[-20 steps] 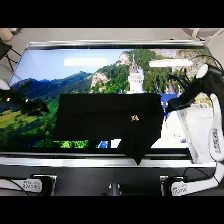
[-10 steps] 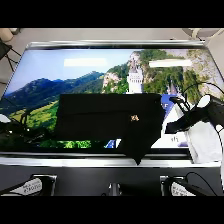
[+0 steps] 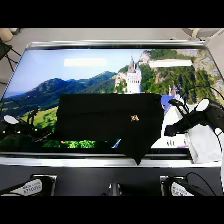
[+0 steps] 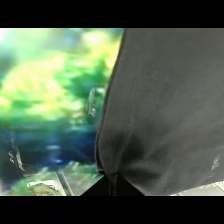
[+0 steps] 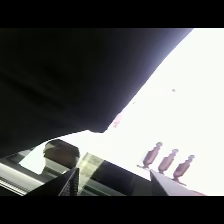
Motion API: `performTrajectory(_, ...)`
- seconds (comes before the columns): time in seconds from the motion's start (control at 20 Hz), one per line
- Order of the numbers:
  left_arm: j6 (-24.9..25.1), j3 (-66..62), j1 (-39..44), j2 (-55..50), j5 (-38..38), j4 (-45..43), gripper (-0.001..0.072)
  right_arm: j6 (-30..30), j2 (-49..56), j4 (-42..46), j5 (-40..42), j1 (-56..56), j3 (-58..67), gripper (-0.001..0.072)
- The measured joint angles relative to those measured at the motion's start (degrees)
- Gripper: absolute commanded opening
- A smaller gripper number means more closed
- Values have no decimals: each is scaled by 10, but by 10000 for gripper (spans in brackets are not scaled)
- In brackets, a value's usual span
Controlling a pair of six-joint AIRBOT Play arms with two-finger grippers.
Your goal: Fold the shirts.
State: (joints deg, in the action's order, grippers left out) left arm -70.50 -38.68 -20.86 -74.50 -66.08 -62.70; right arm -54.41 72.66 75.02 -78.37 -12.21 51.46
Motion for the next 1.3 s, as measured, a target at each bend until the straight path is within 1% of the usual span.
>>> performTrajectory(0.05, -2, 0, 3, 0, 2, 0, 20, 5, -2, -8, 3, 0, -13, 491)
performTrajectory(0.1, -3, 1, 5, 0, 4, 1, 20, 9, -6, -23, 8, 0, -30, 493)
performTrajectory(0.55, -2, 1, 9, -1, 7, 0, 20, 31, -22, -172, 85, -1, -170, 481)
performTrajectory(0.6, 0, 1, 9, -1, 6, 0, 20, 31, -22, -190, 90, -1, -180, 415)
performTrajectory(0.65, 0, 2, 9, -1, 5, 0, 20, 31, -22, -203, 100, 1, -189, 335)
performTrajectory(0.7, 0, 2, 9, -1, 5, -1, 20, 32, -22, -211, 110, 2, -198, 123)
performTrajectory(0.75, 1, 2, 9, -1, 5, -1, 20, 33, -21, -211, 123, 6, -205, 21)
performTrajectory(0.85, 2, 0, 9, -1, 3, -2, 18, 33, -21, -215, 130, 10, -211, 20)
performTrajectory(1.0, 15, -10, 11, 5, 3, -6, 17, 52, -22, -216, 130, 12, -194, 18)
performTrajectory(1.1, 24, -29, 9, 22, 10, 12, 16, 63, -22, -216, 102, 12, -161, 18)
performTrajectory(1.2, 29, -50, 10, 40, -7, 40, 15, 69, -21, -216, 72, 12, -112, 18)
performTrajectory(1.3, 29, -78, 9, 52, -4, 57, 15, 71, -21, -214, 54, 13, -56, 17)
